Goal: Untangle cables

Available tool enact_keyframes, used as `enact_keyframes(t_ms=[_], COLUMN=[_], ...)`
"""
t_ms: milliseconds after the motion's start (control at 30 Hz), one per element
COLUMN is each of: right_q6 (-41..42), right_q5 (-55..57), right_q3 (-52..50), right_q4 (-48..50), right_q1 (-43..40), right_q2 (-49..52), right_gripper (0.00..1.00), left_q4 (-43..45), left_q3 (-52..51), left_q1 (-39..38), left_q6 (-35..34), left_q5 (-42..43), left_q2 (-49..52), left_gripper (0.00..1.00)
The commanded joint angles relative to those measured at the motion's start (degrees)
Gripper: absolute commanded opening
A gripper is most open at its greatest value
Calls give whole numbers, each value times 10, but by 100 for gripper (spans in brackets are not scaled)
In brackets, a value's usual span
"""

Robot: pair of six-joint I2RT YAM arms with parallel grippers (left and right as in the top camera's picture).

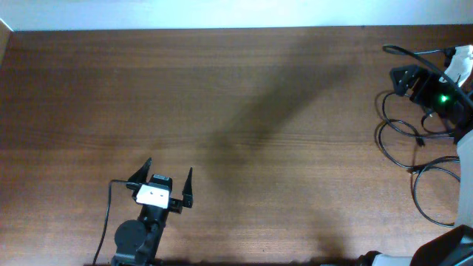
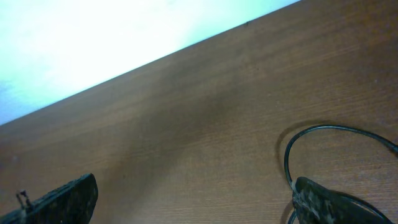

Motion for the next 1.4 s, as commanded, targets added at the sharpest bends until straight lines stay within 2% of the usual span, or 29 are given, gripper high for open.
enact_keyframes(t_ms=[0, 133, 233, 1367], right_q6=[-5, -5, -5, -5], right_q5=[1, 1, 1, 1], right_q3=[5, 5, 5, 5], right_q4=[0, 0, 0, 0], right_q1=[3, 3, 3, 3], right_q2=[2, 2, 2, 2], right_gripper=[99, 99, 99, 99], left_q4=[-2, -3, -3, -1], left_q3=[-3, -3, -3, -3], left_q1=[5, 29, 43, 52], left_q6=[-23, -103, -136, -114], left_q5=[-7, -14, -13, -7], left_q2=[-3, -3, -3, -3], left_gripper=[99, 99, 99, 99])
